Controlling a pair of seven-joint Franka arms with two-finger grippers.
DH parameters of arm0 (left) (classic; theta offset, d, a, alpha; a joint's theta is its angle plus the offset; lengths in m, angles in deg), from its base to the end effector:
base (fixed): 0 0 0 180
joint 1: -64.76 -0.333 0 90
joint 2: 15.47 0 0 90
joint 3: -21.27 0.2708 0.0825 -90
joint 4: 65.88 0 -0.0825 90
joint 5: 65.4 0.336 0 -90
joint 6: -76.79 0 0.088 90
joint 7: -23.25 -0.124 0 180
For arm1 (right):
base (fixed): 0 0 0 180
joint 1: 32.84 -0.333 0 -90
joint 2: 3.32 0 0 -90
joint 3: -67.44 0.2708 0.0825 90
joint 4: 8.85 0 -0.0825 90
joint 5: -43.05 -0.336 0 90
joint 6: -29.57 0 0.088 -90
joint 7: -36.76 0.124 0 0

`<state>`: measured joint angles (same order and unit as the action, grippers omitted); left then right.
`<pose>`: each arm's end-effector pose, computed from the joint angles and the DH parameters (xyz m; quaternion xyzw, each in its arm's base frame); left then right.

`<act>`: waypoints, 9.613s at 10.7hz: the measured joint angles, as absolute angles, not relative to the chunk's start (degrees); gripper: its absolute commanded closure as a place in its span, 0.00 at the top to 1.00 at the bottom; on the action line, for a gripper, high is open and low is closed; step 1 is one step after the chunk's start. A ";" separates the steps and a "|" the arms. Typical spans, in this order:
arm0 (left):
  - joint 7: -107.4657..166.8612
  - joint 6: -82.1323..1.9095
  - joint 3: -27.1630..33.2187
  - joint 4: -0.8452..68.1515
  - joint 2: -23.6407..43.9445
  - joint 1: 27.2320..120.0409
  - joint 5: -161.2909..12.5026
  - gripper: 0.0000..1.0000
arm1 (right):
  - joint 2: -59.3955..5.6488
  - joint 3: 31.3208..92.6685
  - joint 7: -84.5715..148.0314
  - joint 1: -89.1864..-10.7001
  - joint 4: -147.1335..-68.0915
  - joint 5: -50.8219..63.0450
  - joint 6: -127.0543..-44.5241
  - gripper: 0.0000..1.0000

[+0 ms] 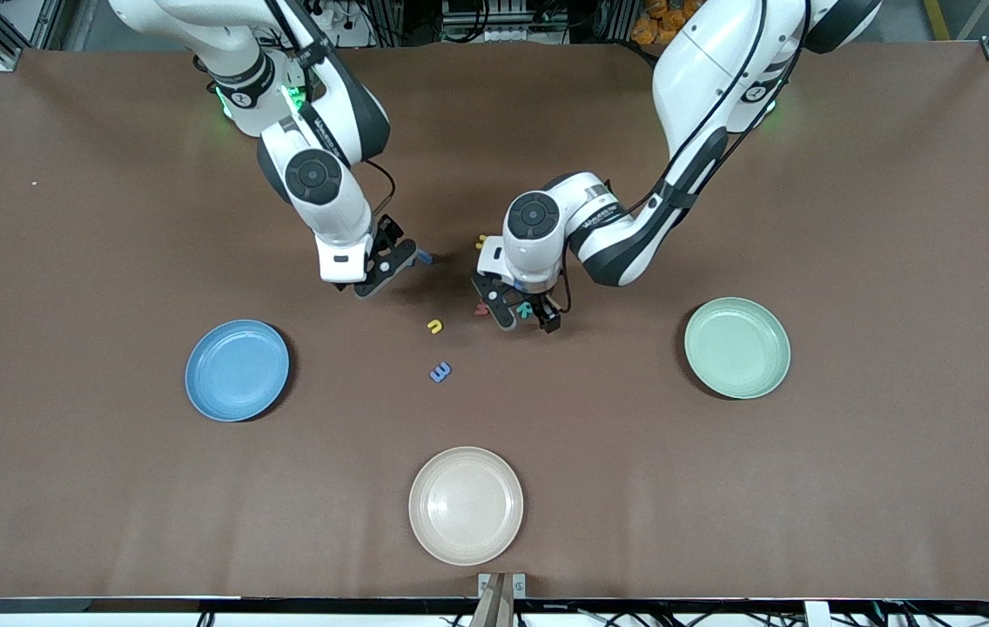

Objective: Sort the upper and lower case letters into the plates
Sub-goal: 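Grasp the teal R with the left gripper and carry it to the green plate, then carry the blue g to the blue plate while the left gripper reaches the Q, then release the g on the blue plate while the left gripper lowers to the Q, then carry the pink Q to the green plate while the right gripper grasps the u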

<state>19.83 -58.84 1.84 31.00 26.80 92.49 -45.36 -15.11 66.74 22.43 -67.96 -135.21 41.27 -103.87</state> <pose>0.4324 -0.4337 0.1696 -0.8642 0.5031 -0.0012 0.0081 0.4114 0.2829 0.2552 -0.9146 -0.4022 0.0421 0.0023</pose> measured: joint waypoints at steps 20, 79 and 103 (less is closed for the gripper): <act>7.13 -40.77 -2.09 27.15 16.44 60.36 -53.43 0.00 | -21.09 66.36 11.71 -76.39 -144.55 43.53 -123.30 1.00; 24.55 -61.62 -24.27 52.78 25.21 72.31 -11.64 0.40 | -40.01 66.54 37.37 -69.10 -110.66 43.19 -106.96 1.00; 9.87 -49.30 -9.68 37.71 16.65 44.63 -37.31 1.00 | -43.09 66.00 37.55 -72.01 -109.26 40.01 -110.14 0.04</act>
<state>9.87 -49.30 -9.68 37.71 16.65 44.63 -37.31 -43.09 66.00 37.55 -72.01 -109.26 40.01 -110.14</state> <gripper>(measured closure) 0.026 0.295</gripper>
